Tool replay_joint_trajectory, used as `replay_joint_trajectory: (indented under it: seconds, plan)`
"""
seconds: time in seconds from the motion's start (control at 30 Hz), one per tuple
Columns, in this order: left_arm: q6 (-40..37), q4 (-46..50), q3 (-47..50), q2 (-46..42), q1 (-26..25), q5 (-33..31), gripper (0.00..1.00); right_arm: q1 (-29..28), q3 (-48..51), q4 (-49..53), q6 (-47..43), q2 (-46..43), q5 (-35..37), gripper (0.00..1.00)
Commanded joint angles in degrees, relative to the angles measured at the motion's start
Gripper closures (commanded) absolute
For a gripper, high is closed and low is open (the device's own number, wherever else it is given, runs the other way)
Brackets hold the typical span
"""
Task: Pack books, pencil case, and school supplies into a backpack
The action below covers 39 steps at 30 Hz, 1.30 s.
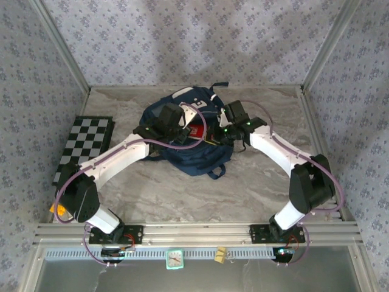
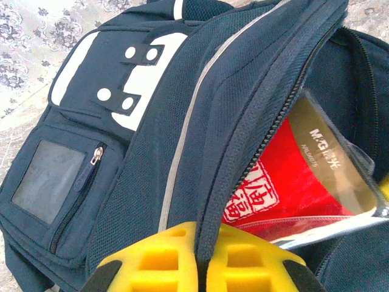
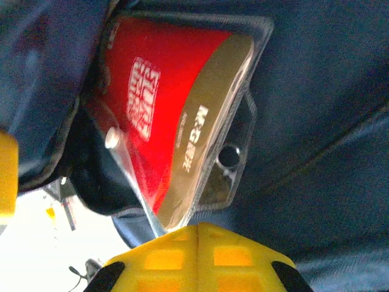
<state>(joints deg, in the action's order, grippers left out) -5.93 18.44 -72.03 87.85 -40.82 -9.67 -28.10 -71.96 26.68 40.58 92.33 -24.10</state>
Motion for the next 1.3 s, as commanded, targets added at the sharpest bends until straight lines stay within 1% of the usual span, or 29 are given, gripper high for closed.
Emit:
replay_joint_trajectory:
  seconds: [0.0,0.13,0.2,0.27,0.33,0.37,0.43,0.47,0.53,0.63,0.67,0.73,0.8,0.87,0.97,1.0,1.03,1.1,1.17,1.27]
  plan:
    - [1.0,-1.5,-2.5,-2.5,0.3,0.6,1.00,1.2,-5.7,-1.5,-0.2,4.2,7.2,1.00]
    - [1.2,-1.4,-2.2,-2.6,0.4,0.3,1.00,2.7,-8.8,-8.0,-1.1,8.2,6.3,1.00]
    - [1.4,-1.7,-1.7,-2.9,0.3,0.1,1.00,2.9,-11.3,-7.4,-2.9,10.1,7.0,1.00]
    - [1.5,-1.8,-1.5,-3.1,0.3,-0.1,1.00,3.3,-12.9,-5.8,-3.8,11.4,5.3,1.00]
    - [1.9,-1.7,-1.4,-3.1,0.3,-0.2,1.00,3.3,-11.9,-6.3,-4.1,10.5,4.6,0.92]
    - [2.0,-1.7,-1.4,-3.0,0.3,-0.1,1.00,3.3,-11.4,-6.2,-6.5,9.6,4.3,0.86]
    - [2.1,-1.9,-1.3,-2.8,0.3,-0.1,1.00,3.6,-11.7,-2.4,-9.2,8.5,5.2,0.77]
    - [2.2,-2.0,-1.2,-2.8,0.4,-0.2,1.00,3.8,-12.1,0.4,-10.4,7.7,7.4,0.73]
    - [2.6,-2.0,-1.3,-2.7,0.3,-0.6,1.00,4.7,-11.0,3.6,-11.7,5.5,10.9,0.66]
    - [3.0,-2.0,-1.6,-2.9,0.4,-0.5,1.00,6.5,-8.1,4.3,-12.2,2.0,10.9,0.59]
    - [3.0,-2.0,-1.7,-2.9,0.4,-0.4,1.00,6.6,-7.5,5.0,-12.1,1.1,11.6,0.60]
    - [3.3,-1.9,-2.0,-2.7,0.3,-0.4,1.00,6.6,-6.4,4.5,-11.4,0.3,11.2,0.66]
    - [3.6,-1.7,-2.4,-2.6,0.3,-0.3,1.00,6.3,-5.8,1.6,-10.2,0.8,6.9,0.75]
    - [4.1,-1.8,-2.6,-2.5,0.4,-0.4,1.00,5.2,-6.1,-1.4,-8.5,2.4,4.0,0.84]
    - [5.6,-1.3,-3.0,-1.9,0.3,-0.2,1.00,3.2,-9.1,-3.2,-8.5,6.2,3.2,0.92]
    - [6.2,-0.8,-3.3,-1.6,0.2,0.1,1.00,3.1,-10.0,-3.5,-8.7,7.4,2.1,0.97]
    - [6.8,-0.3,-3.4,-1.4,0.0,0.1,1.00,3.4,-10.3,-3.7,-8.5,7.9,1.4,0.98]
    - [7.9,0.0,-3.2,-1.0,-0.5,0.4,1.00,4.0,-9.6,-3.8,-8.6,6.7,1.7,0.99]
    - [8.5,0.4,-3.1,-0.6,-1.4,1.1,1.00,4.7,-7.6,-3.0,-9.7,4.2,3.9,0.96]
    - [11.2,0.0,-3.4,0.4,-3.1,2.6,1.00,7.2,-5.8,1.2,-11.4,0.2,6.7,0.95]
